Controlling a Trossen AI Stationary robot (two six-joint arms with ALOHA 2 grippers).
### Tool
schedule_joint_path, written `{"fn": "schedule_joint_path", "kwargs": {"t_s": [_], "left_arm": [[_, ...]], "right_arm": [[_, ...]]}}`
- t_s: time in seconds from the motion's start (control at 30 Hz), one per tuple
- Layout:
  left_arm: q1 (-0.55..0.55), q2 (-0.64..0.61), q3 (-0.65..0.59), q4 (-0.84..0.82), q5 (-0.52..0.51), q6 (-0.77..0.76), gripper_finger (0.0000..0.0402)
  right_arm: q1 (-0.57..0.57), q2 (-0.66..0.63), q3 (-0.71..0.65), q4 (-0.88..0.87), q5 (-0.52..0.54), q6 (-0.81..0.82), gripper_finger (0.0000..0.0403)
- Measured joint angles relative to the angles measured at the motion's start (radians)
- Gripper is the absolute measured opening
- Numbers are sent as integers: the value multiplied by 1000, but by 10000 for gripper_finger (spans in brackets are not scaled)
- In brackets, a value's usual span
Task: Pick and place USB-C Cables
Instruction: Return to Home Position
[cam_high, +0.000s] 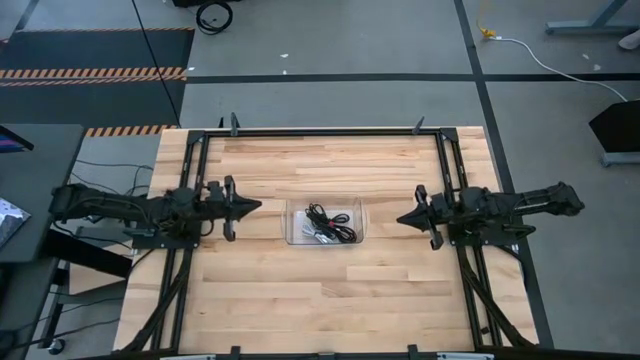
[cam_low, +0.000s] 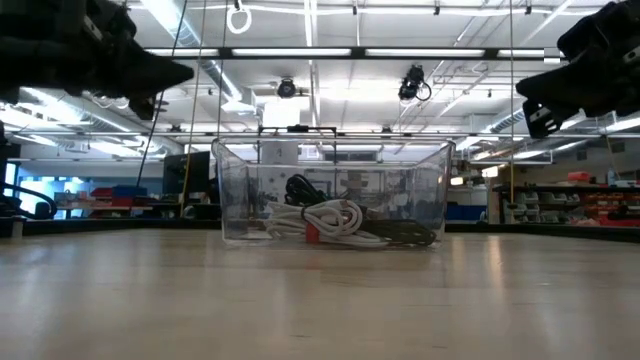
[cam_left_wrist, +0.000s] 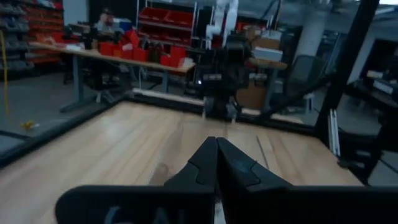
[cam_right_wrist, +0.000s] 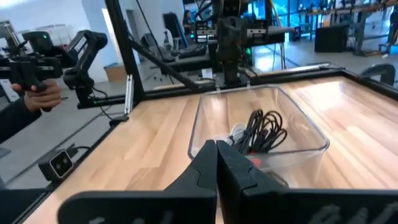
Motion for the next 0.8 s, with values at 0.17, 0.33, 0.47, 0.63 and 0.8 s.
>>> {"fn": "schedule_joint_path", "kwargs": {"t_s": [0.17, 0.33, 0.47, 0.63, 0.8], "left_arm": [[-1, -45, -38, 6, 1, -26, 8], [-1, -112, -39, -21, 21, -26, 8], [-1, -177, -39, -94, 22, -26, 8], [-1, -233, -39, -162, 22, -26, 8], [-2, -259, -39, -193, 22, -24, 8]], "right_arm": [[0, 0, 0, -27, -7, 4, 2], [0, 0, 0, -27, -53, 4, 2], [0, 0, 0, -25, -80, 9, 2], [0, 0, 0, -23, -75, 18, 2], [0, 0, 1, -13, -73, 10, 7]]}}
